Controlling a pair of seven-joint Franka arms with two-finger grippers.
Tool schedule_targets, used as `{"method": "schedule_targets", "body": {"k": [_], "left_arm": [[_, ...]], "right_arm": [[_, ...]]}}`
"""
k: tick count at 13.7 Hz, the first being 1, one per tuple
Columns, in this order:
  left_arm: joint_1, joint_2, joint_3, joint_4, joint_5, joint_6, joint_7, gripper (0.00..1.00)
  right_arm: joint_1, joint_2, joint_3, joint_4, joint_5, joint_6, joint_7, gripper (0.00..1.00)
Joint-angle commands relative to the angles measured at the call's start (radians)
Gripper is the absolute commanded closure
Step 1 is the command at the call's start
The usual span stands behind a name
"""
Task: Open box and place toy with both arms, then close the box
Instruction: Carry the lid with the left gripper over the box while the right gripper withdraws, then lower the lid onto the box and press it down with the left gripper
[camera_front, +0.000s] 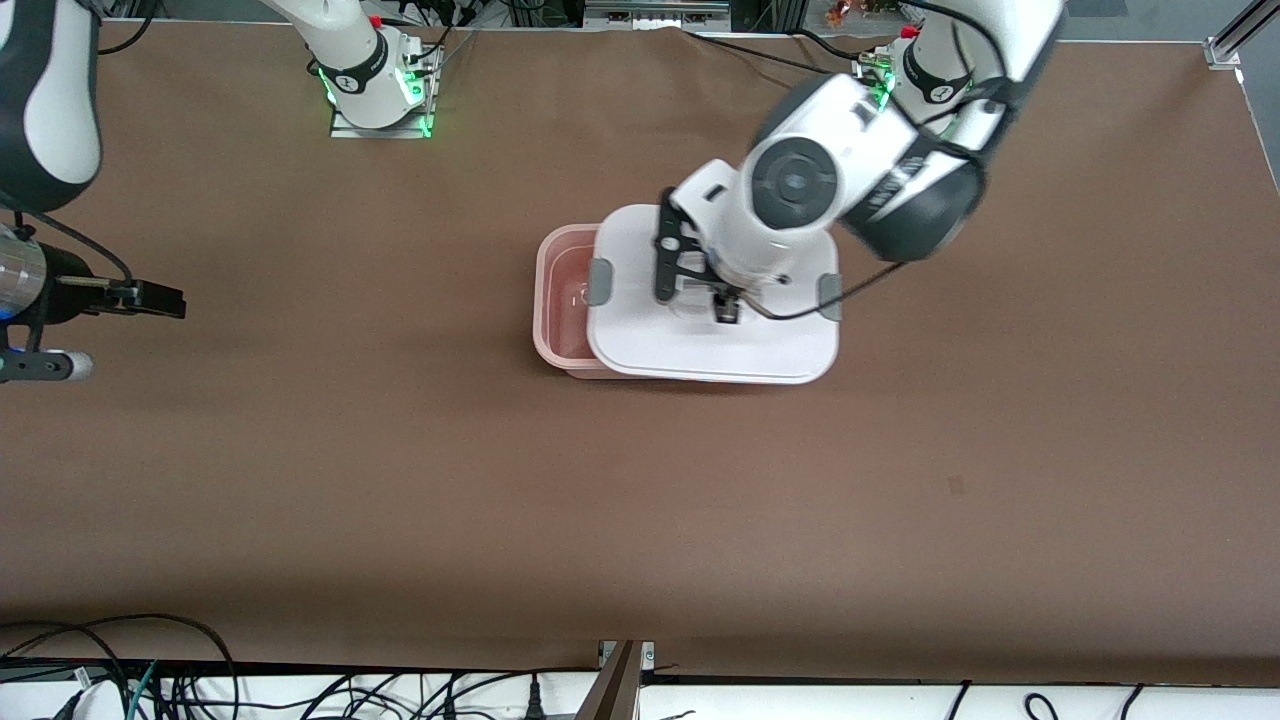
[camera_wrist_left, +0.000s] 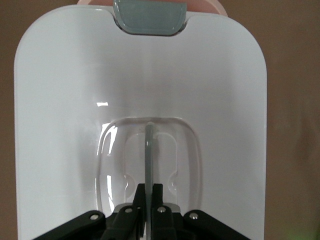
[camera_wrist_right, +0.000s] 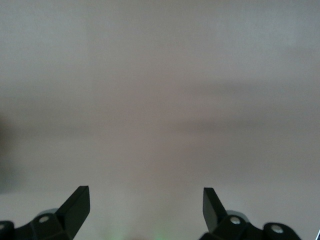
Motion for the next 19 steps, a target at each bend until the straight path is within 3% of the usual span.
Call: {"method": "schedule_targets", "body": {"k": [1, 5, 19], "left_arm": [[-0.065, 0.046, 0.013, 0.013, 0.04, 0.073, -0.084, 1.0], [-0.159, 0.09, 0.015, 0.007, 0.106, 0.099, -0.202, 1.0], [-0.15, 0.103, 0.015, -0.036, 0.129, 0.139, -0.235, 1.0]], "right_arm": [[-0.05, -0.118, 0.068, -0.132, 0.01, 0.012, -0.011, 0.0], [-0.086, -0.195, 0.09, -0.143, 0.012, 0.006, -0.009, 0.0], [-0.083, -0.157, 0.097, -0.106, 0.009, 0.01, 0.003, 0.0]]}}
